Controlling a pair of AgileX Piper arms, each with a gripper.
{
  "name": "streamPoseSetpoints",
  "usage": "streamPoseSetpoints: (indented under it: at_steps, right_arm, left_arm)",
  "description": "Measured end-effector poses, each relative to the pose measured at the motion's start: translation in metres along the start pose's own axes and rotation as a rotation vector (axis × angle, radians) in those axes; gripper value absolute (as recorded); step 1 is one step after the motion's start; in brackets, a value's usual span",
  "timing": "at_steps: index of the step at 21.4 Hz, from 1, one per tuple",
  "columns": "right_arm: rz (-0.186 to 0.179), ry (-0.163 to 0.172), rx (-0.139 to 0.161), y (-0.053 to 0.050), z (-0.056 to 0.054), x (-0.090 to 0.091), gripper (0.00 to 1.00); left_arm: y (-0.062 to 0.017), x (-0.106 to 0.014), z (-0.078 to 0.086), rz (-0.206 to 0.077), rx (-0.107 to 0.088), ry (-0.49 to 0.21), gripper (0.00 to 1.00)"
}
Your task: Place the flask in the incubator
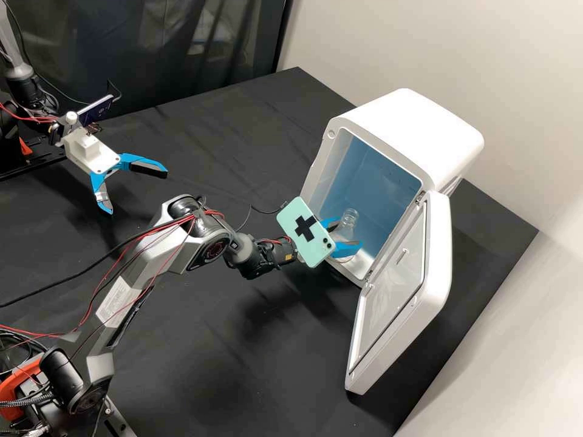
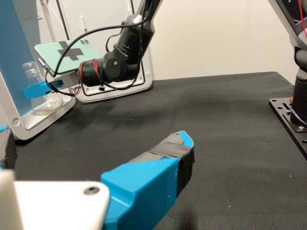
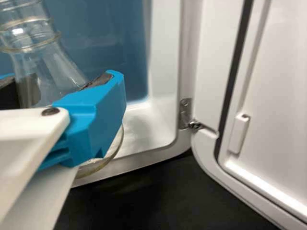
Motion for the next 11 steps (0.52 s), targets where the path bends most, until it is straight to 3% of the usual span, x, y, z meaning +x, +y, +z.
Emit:
streamPoseSetpoints:
  at_steps: [6, 11]
  right_arm:
    - [0.045, -0.024, -0.078, -0.008, -0.009, 0.017, 0.00]
    - [0.032, -0.041, -0.083, -0.015, -0.024, 0.023, 0.00]
  left_arm:
    - [0.0000, 0.000, 0.000, 0.000, 0.000, 0.000, 1.00]
    - [0.0000, 0.000, 0.000, 0.000, 0.000, 0.000, 1.00]
